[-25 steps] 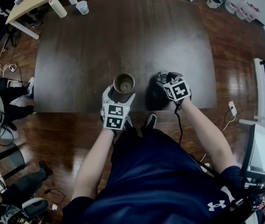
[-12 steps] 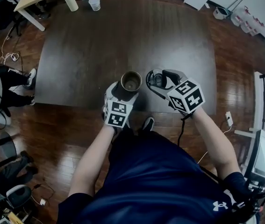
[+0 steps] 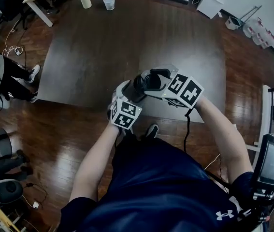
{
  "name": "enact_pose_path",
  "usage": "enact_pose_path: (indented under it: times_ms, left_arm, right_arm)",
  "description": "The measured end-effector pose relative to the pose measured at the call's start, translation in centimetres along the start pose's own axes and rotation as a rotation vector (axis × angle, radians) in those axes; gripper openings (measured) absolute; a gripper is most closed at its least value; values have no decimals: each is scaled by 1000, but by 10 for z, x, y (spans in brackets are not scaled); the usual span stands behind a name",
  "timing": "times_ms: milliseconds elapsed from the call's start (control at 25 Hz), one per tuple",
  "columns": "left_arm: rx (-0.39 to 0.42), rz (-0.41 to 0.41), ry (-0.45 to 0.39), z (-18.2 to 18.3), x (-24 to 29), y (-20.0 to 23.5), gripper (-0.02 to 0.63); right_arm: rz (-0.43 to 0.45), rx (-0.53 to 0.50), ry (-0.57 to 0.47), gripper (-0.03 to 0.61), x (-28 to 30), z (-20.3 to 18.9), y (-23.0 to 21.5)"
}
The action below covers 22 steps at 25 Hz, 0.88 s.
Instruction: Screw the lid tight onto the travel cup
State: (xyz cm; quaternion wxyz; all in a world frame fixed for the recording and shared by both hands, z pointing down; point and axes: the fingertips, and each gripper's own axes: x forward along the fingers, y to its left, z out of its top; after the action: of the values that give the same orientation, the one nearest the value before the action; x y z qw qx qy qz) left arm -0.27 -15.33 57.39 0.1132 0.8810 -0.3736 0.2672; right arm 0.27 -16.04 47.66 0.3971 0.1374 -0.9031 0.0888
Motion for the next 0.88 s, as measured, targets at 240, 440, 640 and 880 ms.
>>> enact_pose_path:
  times_ms: [240, 440, 640, 880]
  left_arm:
    - [71, -56, 8, 6, 6, -5, 391]
    - [129, -99, -9, 12, 15, -9, 393]
    - [138, -151, -32, 15, 18, -9, 397]
    - [90, -92, -49, 15, 19, -12, 394]
  right_arm:
    - [58, -59, 68, 336, 20, 7, 7]
    - [90, -138, 160, 337, 31, -3, 7]
    - [179, -145, 176, 337, 32, -2, 6]
    - [99, -44, 190, 339, 31, -6, 3]
